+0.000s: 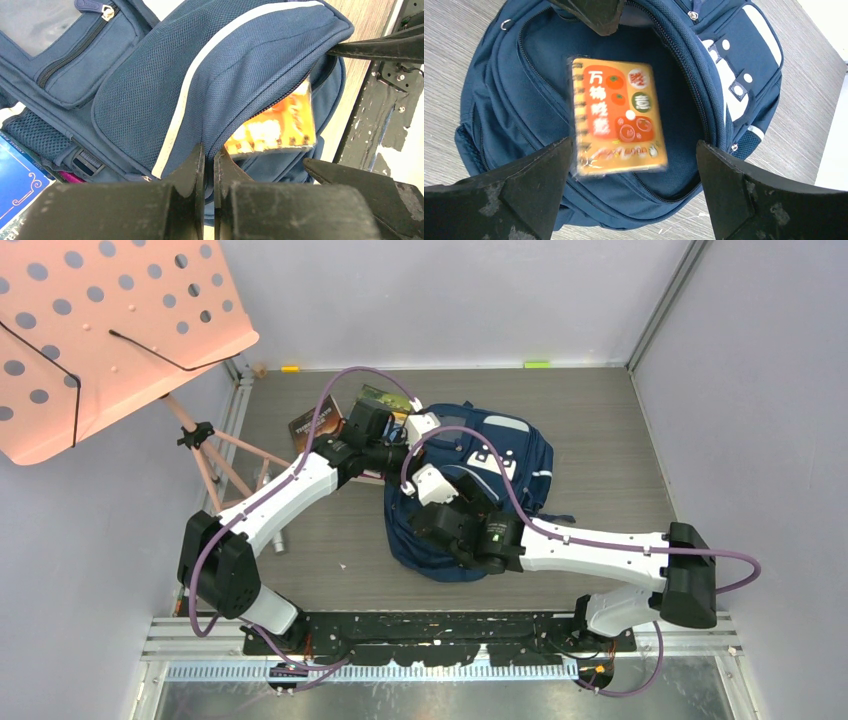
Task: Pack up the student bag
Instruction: Place the personal item in the student bag.
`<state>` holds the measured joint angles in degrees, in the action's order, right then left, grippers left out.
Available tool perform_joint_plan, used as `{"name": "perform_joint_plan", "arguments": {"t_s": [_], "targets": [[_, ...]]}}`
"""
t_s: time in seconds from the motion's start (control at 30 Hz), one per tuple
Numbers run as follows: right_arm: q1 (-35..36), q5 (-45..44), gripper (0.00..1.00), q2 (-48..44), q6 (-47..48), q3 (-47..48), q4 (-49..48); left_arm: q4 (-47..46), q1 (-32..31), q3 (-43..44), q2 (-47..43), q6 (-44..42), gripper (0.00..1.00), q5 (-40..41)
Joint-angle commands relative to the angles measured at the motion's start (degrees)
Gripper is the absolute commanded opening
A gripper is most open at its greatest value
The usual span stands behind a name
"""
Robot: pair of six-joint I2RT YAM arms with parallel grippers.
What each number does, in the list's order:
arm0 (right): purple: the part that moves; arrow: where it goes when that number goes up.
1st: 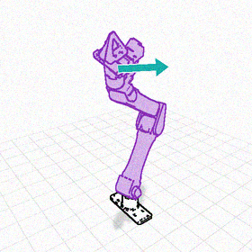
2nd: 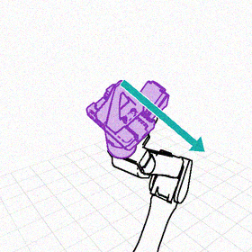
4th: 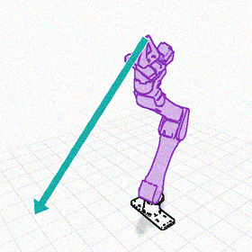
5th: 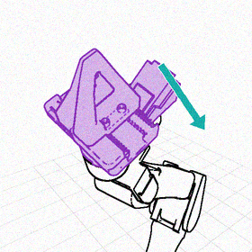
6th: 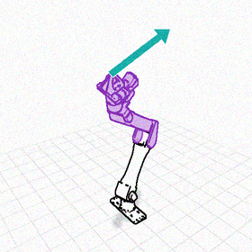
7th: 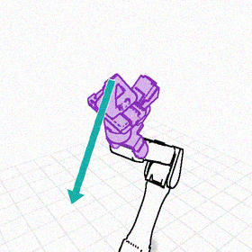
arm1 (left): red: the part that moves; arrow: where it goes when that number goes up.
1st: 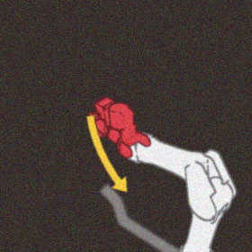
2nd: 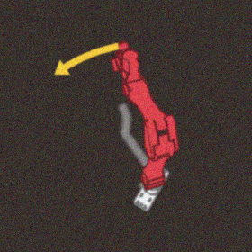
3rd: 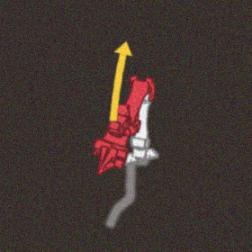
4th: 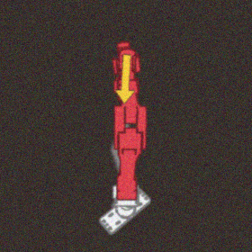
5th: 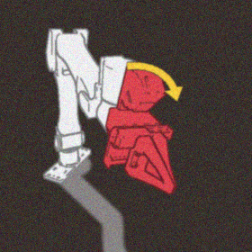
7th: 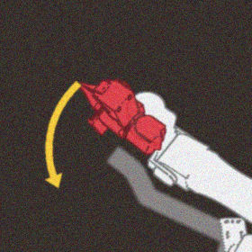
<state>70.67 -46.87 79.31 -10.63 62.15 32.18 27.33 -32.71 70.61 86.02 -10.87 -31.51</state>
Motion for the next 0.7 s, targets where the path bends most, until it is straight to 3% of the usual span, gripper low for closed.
{"name": "perform_joint_plan", "arguments": {"t_s": [0.0,0.13,0.33,0.5,0.67], "targets": [[1.19,-2.36,0.99,-1.73,-2.92,1.56,-0.29,-0.93,0.53,2.16,-2.26,1.30,0.00,-1.78],[1.54,-1.20,0.95,-0.69,-4.91,-0.26,-1.24,-0.95,0.54,2.16,-2.27,1.38,0.00,-1.88],[1.57,4.13,0.73,0.39,-5.66,-2.45,-3.80,-0.88,0.58,2.16,-2.33,1.41,0.00,-1.90],[1.57,4.53,0.61,1.66,-5.92,-3.69,-4.82,-0.96,0.52,2.08,-2.29,1.38,0.00,-1.80],[1.05,6.19,0.59,2.76,-5.56,-4.69,-7.09,-0.79,0.54,2.18,-2.26,1.47,0.00,-1.98]]}}
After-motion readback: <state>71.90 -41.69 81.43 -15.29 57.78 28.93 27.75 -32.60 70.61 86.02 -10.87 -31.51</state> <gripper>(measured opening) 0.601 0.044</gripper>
